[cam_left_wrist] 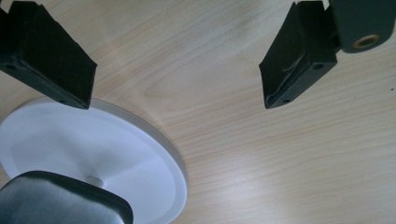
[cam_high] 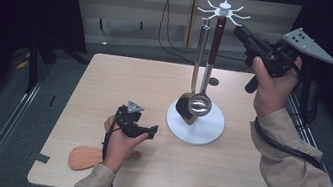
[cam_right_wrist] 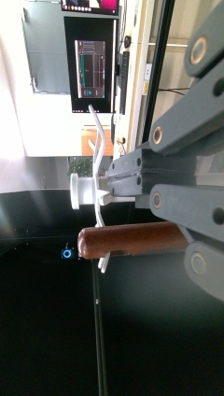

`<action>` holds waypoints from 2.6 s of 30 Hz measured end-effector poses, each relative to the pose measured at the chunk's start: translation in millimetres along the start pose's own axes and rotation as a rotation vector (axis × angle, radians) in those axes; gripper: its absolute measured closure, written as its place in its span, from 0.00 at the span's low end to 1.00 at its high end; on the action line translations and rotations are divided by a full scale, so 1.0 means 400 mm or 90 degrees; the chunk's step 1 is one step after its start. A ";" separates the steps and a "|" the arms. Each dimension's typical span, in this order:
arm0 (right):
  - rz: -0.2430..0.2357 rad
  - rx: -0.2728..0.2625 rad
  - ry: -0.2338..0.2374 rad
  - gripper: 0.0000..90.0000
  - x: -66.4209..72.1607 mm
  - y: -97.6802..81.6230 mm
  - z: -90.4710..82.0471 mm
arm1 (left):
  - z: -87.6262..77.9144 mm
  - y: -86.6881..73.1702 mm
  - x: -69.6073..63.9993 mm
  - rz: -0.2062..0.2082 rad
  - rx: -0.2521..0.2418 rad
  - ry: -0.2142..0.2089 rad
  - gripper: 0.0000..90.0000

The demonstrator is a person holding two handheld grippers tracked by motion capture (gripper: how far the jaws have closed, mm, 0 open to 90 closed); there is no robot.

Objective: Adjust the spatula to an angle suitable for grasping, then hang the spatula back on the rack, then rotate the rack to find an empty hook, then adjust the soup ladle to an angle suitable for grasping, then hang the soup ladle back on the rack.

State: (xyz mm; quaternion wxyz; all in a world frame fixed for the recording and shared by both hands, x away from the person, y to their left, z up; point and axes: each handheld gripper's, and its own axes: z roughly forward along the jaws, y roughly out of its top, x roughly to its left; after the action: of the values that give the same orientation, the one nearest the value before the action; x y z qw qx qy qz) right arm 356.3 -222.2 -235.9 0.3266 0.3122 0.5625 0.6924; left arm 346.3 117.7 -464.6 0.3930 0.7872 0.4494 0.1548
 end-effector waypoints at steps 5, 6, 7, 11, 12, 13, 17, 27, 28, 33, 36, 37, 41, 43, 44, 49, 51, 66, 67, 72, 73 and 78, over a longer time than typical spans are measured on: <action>-0.009 0.001 0.008 1.00 0.012 -0.001 0.003 | 0.000 0.000 -0.002 0.001 0.001 0.000 0.11; -0.009 0.001 0.008 1.00 0.012 -0.001 0.003 | 0.000 0.000 -0.002 0.001 0.001 0.000 0.11; -0.010 0.002 0.010 1.00 0.016 -0.001 0.006 | 0.000 0.000 -0.002 0.002 0.002 -0.001 0.11; -0.012 0.004 0.017 1.00 0.023 0.001 0.012 | 0.001 0.000 -0.002 -0.002 -0.004 -0.001 0.11; -0.012 0.004 0.018 1.00 0.025 0.001 0.013 | 0.000 0.000 -0.002 -0.003 -0.004 -0.001 0.11; -0.015 0.003 0.018 1.00 0.027 0.002 0.014 | 0.000 0.000 -0.002 -0.003 -0.004 -0.001 0.11; -0.021 0.006 0.023 1.00 0.034 0.003 0.018 | 0.001 0.000 -0.003 -0.003 -0.004 -0.002 0.11; -0.021 0.011 0.032 1.00 0.045 -0.003 0.027 | -0.003 0.003 -0.001 0.002 -0.002 -0.002 0.11; -0.021 0.011 0.032 1.00 0.045 -0.003 0.027 | -0.003 0.003 -0.001 0.002 -0.002 -0.002 0.11; -0.018 0.014 0.034 1.00 0.042 -0.007 0.026 | -0.003 0.002 -0.002 0.002 -0.002 -0.002 0.11; -0.019 0.018 0.038 1.00 0.040 -0.015 0.021 | -0.003 0.002 -0.002 0.000 -0.002 -0.002 0.11; -0.015 0.020 0.040 0.98 0.039 -0.019 0.019 | -0.003 0.002 -0.002 -0.001 -0.001 -0.003 0.11; -0.005 0.029 0.046 0.86 0.035 -0.043 0.007 | -0.004 0.004 0.001 0.004 -0.001 0.000 0.11; -0.007 0.033 0.044 0.83 0.035 -0.051 0.003 | -0.003 0.004 -0.001 -0.002 -0.005 0.000 0.11; -0.002 0.047 0.047 0.76 0.033 -0.071 -0.004 | -0.007 0.004 0.002 0.007 0.002 0.000 0.11; 0.007 0.077 0.050 0.61 0.031 -0.126 -0.025 | -0.010 0.003 0.002 0.005 0.002 0.002 0.11; 0.013 0.088 0.050 0.57 0.030 -0.150 -0.032 | -0.011 0.002 0.002 0.005 0.003 0.002 0.11; 0.017 0.165 0.065 0.36 0.038 -0.273 -0.070 | -0.015 -0.001 0.008 0.007 0.010 -0.001 0.11; 0.015 0.169 0.068 0.36 0.038 -0.280 -0.071 | -0.016 -0.001 0.007 0.009 0.014 -0.002 0.11; 0.010 0.194 0.061 0.32 0.037 -0.311 -0.078 | -0.017 -0.006 0.011 0.020 0.024 -0.001 0.11; 0.013 0.197 0.062 0.31 0.037 -0.317 -0.080 | -0.017 -0.007 0.012 0.015 0.021 0.000 0.11; 0.011 0.211 0.064 0.28 0.037 -0.345 -0.088 | -0.023 -0.010 0.016 0.015 0.019 -0.006 0.11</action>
State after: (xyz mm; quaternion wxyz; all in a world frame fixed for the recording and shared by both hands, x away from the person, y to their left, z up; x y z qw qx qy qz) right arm 333.2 -209.3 -376.7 0.2358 0.3315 0.6821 0.6076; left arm 342.0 128.6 -462.6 0.3816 0.7989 0.4404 0.1488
